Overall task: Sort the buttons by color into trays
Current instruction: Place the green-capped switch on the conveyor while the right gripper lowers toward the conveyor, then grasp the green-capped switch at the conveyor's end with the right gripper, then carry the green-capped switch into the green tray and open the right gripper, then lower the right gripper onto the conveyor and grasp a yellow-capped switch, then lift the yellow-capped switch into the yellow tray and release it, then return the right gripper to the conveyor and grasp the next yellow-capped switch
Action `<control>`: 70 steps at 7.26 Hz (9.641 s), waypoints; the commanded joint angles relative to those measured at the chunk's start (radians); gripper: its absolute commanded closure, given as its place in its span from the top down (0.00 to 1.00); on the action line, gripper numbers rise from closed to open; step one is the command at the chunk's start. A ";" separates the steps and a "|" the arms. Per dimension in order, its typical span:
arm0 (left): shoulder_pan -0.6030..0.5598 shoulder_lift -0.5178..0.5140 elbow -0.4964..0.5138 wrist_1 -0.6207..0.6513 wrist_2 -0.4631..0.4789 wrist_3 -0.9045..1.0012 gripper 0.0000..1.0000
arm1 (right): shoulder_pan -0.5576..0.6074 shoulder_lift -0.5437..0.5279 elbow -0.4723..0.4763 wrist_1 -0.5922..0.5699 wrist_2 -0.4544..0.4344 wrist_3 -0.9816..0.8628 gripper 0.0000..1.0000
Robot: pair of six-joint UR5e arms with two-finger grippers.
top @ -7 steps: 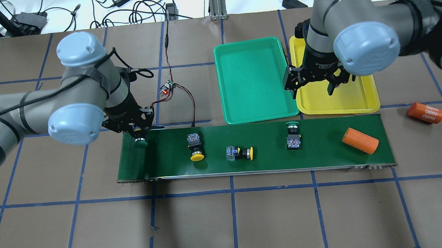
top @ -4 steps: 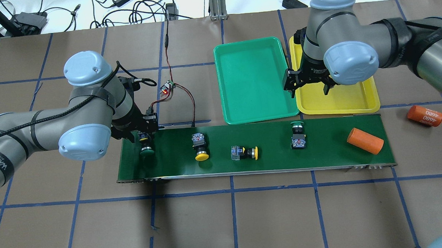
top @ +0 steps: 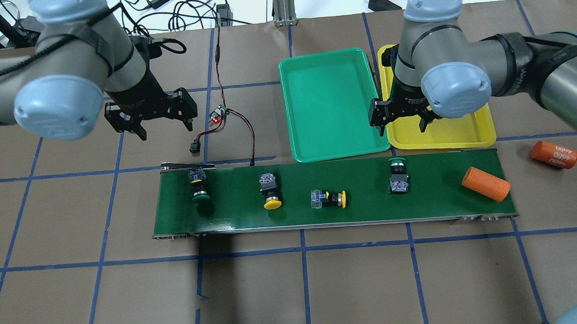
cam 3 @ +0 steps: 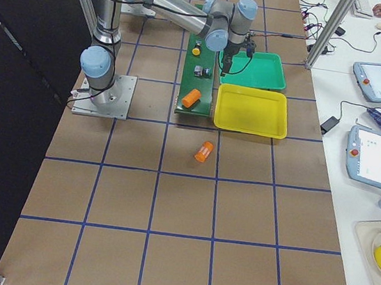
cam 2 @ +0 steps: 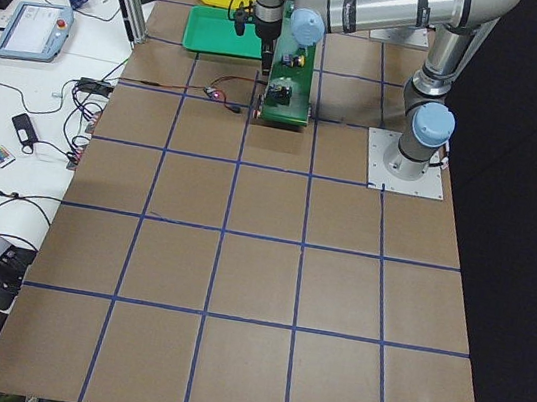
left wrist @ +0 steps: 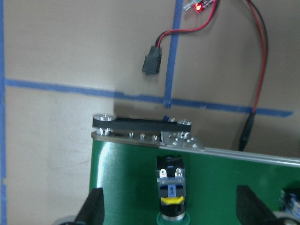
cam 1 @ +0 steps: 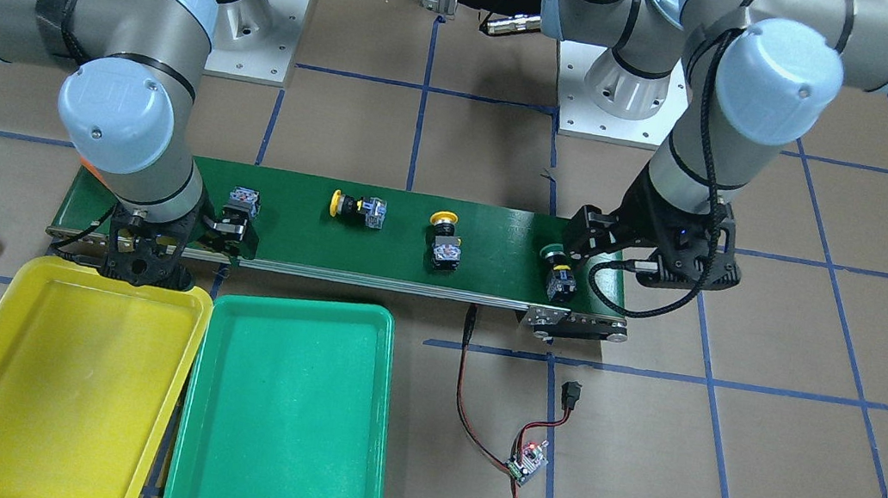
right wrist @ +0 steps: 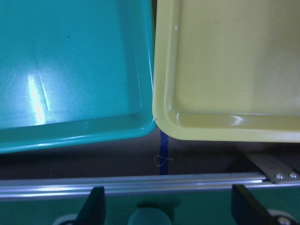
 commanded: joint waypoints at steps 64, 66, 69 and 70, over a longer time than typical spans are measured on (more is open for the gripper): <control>0.018 0.080 0.202 -0.266 -0.001 0.000 1.00 | -0.171 -0.060 0.093 -0.214 -0.062 -1.377 1.00; 0.020 0.079 0.202 -0.266 -0.001 0.000 1.00 | -0.105 -0.180 0.224 -0.205 -0.074 -0.964 1.00; 0.018 0.079 0.202 -0.265 -0.002 0.000 1.00 | -0.057 -0.220 0.246 -0.038 -0.062 -0.478 1.00; 0.020 0.079 0.202 -0.265 -0.003 0.000 1.00 | -0.057 -0.211 0.261 -0.030 -0.065 -0.469 0.93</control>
